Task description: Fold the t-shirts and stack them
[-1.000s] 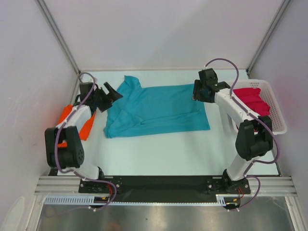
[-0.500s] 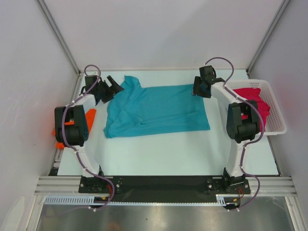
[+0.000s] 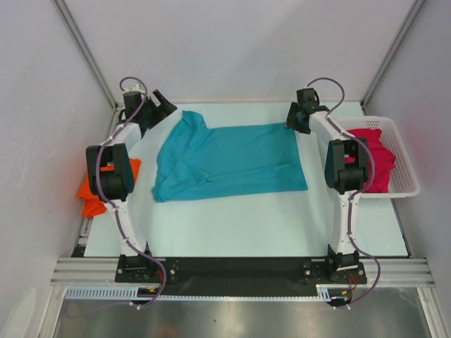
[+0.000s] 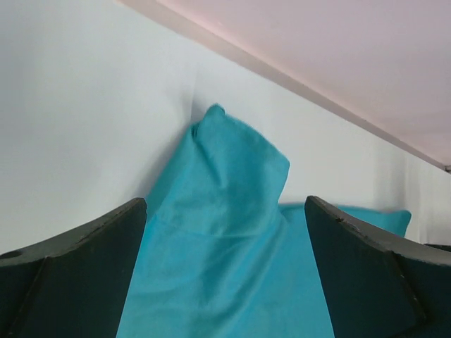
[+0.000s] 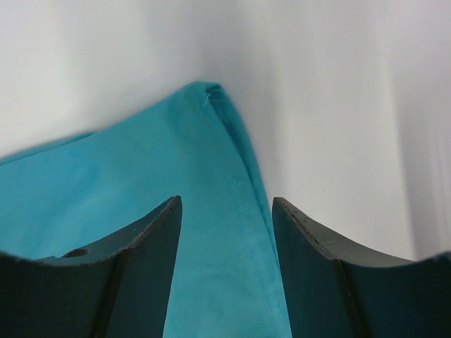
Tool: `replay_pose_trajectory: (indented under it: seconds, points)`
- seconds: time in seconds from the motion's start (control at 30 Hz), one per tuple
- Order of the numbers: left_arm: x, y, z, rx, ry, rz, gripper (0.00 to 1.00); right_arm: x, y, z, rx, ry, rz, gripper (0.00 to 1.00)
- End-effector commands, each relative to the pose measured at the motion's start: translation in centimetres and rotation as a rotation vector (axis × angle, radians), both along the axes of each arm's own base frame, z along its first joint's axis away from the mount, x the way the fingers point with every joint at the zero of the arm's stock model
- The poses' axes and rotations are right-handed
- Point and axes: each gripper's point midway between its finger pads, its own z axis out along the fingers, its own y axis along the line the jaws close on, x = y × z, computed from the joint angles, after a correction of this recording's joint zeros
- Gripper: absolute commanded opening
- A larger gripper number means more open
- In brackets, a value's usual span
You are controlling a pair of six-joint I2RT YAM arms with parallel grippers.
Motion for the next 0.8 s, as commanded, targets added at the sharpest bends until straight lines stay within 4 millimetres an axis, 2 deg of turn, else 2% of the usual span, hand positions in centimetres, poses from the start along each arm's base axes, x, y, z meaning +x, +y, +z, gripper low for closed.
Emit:
replay_pose_trajectory:
  seconds: [0.0, 0.07, 0.1, 0.13, 0.23, 0.27, 0.3, 0.33, 0.37, 0.5, 0.6, 0.63, 0.67, 0.7, 0.73, 0.77]
  points:
    - [3.0, 1.3, 0.6, 0.044, -0.012, 0.038, 1.0, 1.7, -1.5, 1.0, 0.01, -0.026, -0.037, 0.59]
    - [3.8, 1.7, -0.1, 0.055, 0.018, 0.046, 1.0, 2.0, -1.6, 0.0, 0.01, -0.012, -0.038, 0.6]
    - [4.0, 1.9, -0.5, 0.065, 0.027, 0.052, 1.0, 2.6, -2.0, 0.6, 0.013, -0.027, -0.042, 0.6]
    - [4.2, 1.8, -0.7, 0.07, 0.032, 0.048, 0.99, 2.7, -2.0, -0.3, 0.01, -0.011, -0.043, 0.6]
    - [4.6, 2.1, -1.5, 0.072, 0.051, 0.054, 1.0, 4.1, -1.9, 0.2, 0.016, -0.028, -0.035, 0.6]
    - [4.7, 2.0, -1.6, 0.073, 0.052, 0.054, 1.0, 4.3, -1.8, -0.9, 0.017, -0.009, -0.031, 0.6]
    - [4.8, 2.0, -2.0, 0.07, 0.058, 0.053, 1.0, 4.3, -1.8, -1.1, 0.018, -0.001, -0.03, 0.6]
    - [4.9, 2.1, -2.2, 0.069, 0.06, 0.053, 1.0, 5.1, -1.8, -0.2, 0.022, -0.027, -0.03, 0.6]
    - [5.1, 1.9, -2.1, 0.069, 0.058, 0.048, 1.0, 5.2, -1.7, -1.2, 0.024, -0.011, -0.025, 0.61]
    - [5.7, 2.0, -2.5, 0.057, 0.059, 0.053, 1.0, 6.0, -1.4, -1.3, 0.039, -0.022, -0.018, 0.61]
    - [6.3, 1.5, -2.8, 0.039, 0.056, 0.041, 1.0, 6.4, -1.1, -1.3, 0.061, -0.028, -0.013, 0.62]
    - [6.5, 1.3, -3.6, 0.031, 0.065, 0.035, 0.99, 6.4, -0.8, -1.3, 0.067, -0.027, -0.008, 0.62]
    - [6.9, 0.7, -3.1, 0.016, 0.054, 0.015, 1.0, 6.4, -0.6, -1.3, 0.08, -0.031, -0.006, 0.62]
    - [7.0, 0.3, -3.3, 0.0, 0.056, 0.006, 1.0, 6.4, -0.4, -1.4, 0.085, -0.026, -0.004, 0.62]
    - [7.1, -0.1, -4.3, -0.01, 0.07, -0.006, 1.0, 6.4, -0.4, -1.4, 0.09, -0.027, -0.004, 0.62]
    - [7.5, -0.8, -4.0, -0.019, 0.06, -0.024, 1.0, 6.4, 0.0, -1.4, 0.1, -0.028, 0.006, 0.63]
